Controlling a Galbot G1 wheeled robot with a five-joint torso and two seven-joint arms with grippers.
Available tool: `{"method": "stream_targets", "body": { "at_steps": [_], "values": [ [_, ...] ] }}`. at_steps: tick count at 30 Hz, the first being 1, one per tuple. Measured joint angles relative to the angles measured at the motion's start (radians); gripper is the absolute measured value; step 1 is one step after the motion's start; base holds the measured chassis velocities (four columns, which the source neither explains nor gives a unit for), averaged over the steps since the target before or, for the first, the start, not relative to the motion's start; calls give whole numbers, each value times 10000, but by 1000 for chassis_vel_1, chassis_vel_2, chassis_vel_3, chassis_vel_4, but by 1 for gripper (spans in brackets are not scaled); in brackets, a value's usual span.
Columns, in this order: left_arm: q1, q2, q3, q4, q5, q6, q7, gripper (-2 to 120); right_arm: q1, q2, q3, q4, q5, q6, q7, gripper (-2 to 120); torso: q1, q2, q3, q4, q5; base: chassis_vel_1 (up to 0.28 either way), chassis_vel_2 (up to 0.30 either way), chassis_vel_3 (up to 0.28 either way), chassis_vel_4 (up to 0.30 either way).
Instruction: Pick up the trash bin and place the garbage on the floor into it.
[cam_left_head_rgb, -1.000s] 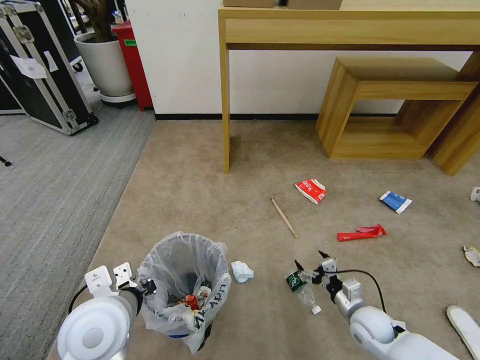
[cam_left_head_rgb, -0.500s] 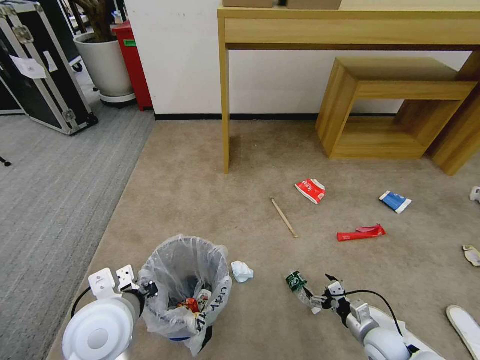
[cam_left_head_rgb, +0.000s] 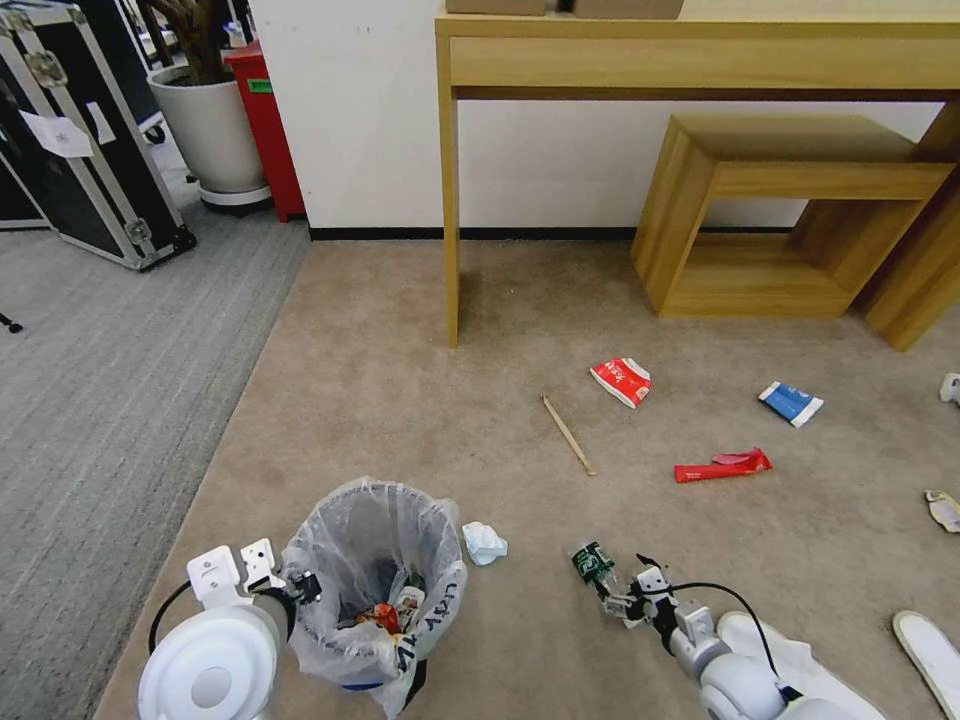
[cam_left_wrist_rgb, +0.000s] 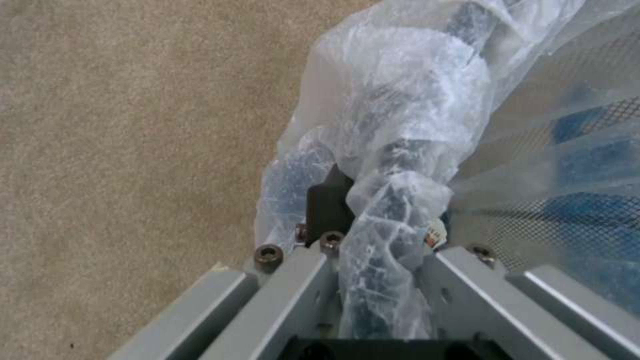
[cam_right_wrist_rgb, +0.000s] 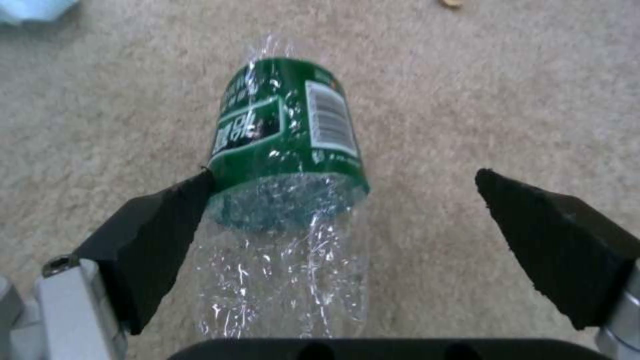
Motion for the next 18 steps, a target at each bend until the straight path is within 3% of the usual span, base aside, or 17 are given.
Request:
{"method": "stream_targets", "body": {
  "at_steps": [18],
  "values": [
    [-291, 94, 289, 340, 69, -38, 94, 0, 324, 789, -377, -1005, -238, 111, 19, 100, 0, 0, 0, -1, 0, 0, 0, 0, 0]
  ]
}}
